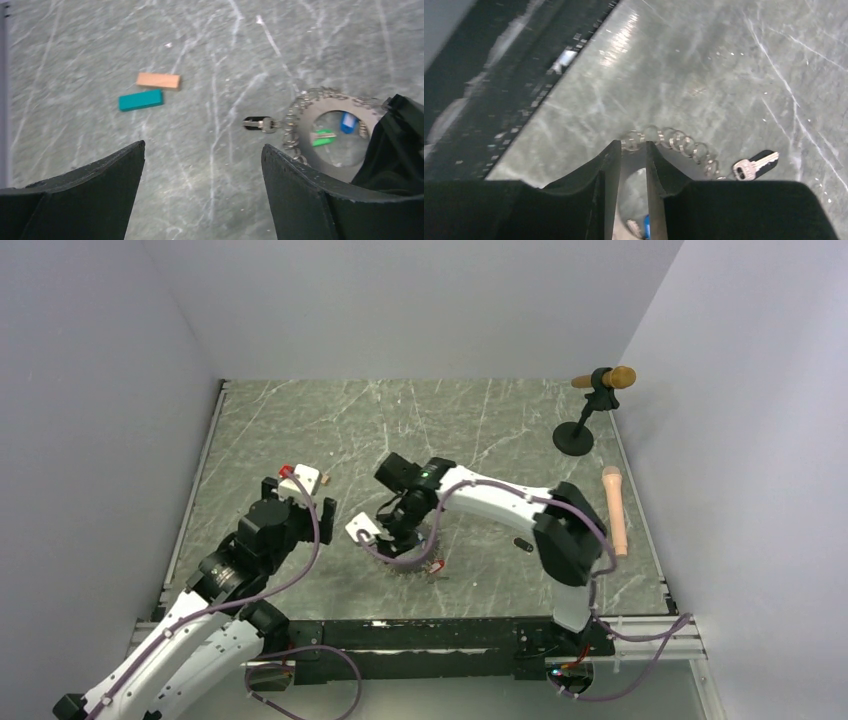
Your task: Put the keys on the keyring
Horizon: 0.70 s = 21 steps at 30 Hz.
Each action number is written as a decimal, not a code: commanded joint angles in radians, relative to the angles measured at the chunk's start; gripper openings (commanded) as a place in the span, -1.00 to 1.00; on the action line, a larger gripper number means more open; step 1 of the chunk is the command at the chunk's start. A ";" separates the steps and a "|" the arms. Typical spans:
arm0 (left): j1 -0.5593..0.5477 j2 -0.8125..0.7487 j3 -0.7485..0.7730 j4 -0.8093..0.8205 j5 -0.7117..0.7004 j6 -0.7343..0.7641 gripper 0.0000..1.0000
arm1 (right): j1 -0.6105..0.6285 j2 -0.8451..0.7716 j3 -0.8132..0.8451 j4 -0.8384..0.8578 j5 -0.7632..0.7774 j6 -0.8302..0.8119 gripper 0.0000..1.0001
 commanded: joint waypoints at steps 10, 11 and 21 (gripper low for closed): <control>0.033 -0.231 -0.037 0.035 -0.285 0.029 0.88 | 0.062 0.280 0.227 -0.016 0.200 -0.007 -0.41; 0.033 -0.247 -0.041 0.043 -0.288 0.032 0.88 | 0.063 0.295 0.241 -0.026 0.206 -0.012 -0.40; 0.047 -0.264 -0.044 0.053 -0.262 0.040 0.91 | 0.084 0.353 0.273 -0.121 0.204 -0.088 -0.39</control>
